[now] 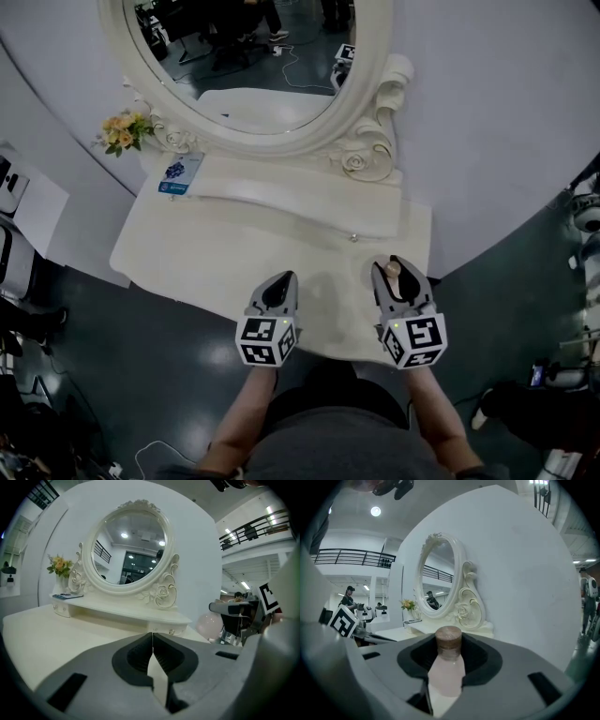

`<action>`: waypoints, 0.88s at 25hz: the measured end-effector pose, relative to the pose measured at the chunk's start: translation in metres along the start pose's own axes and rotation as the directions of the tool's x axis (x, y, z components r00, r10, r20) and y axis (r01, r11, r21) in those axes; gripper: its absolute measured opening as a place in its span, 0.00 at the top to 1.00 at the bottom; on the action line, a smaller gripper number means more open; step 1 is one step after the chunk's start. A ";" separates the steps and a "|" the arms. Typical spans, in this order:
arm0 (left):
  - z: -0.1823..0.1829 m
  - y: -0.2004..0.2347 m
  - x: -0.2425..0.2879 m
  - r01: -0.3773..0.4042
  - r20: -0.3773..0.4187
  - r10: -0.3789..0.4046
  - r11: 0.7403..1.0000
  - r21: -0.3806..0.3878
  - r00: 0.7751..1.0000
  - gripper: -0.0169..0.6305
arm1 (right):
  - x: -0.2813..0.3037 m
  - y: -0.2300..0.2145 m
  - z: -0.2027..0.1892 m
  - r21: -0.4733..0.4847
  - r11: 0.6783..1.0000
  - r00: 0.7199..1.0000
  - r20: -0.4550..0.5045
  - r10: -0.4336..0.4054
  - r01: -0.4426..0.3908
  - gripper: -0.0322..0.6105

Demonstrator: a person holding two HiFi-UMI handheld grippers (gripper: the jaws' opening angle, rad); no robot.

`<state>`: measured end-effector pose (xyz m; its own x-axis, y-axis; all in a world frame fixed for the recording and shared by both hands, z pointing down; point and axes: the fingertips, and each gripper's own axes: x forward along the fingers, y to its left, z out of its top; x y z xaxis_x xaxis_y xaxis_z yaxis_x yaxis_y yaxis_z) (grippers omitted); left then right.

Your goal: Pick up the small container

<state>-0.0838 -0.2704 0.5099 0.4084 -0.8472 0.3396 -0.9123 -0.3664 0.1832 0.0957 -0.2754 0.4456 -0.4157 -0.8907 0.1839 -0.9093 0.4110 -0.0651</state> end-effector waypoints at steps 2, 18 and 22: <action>0.003 0.002 -0.002 -0.006 0.008 0.006 1.000 0.001 1.000 0.96 | -0.001 0.002 0.009 -0.004 1.000 1.000 0.016 0.002 -0.002 0.72; 0.015 0.016 -0.014 -0.042 0.055 0.042 0.999 0.006 0.998 0.96 | -0.011 0.018 0.061 -0.023 0.999 0.990 0.133 0.041 -0.039 0.72; 0.017 0.016 -0.016 -0.043 0.062 0.042 0.999 0.008 0.997 0.96 | -0.014 0.021 0.068 -0.016 0.999 0.987 0.153 0.043 -0.041 0.72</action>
<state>-0.1055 -0.2696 0.4920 0.3671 -0.8842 0.2890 -0.9291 -0.3331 0.1610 0.0811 -0.2670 0.3746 -0.4519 -0.8916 0.0289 -0.8913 0.4499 -0.0566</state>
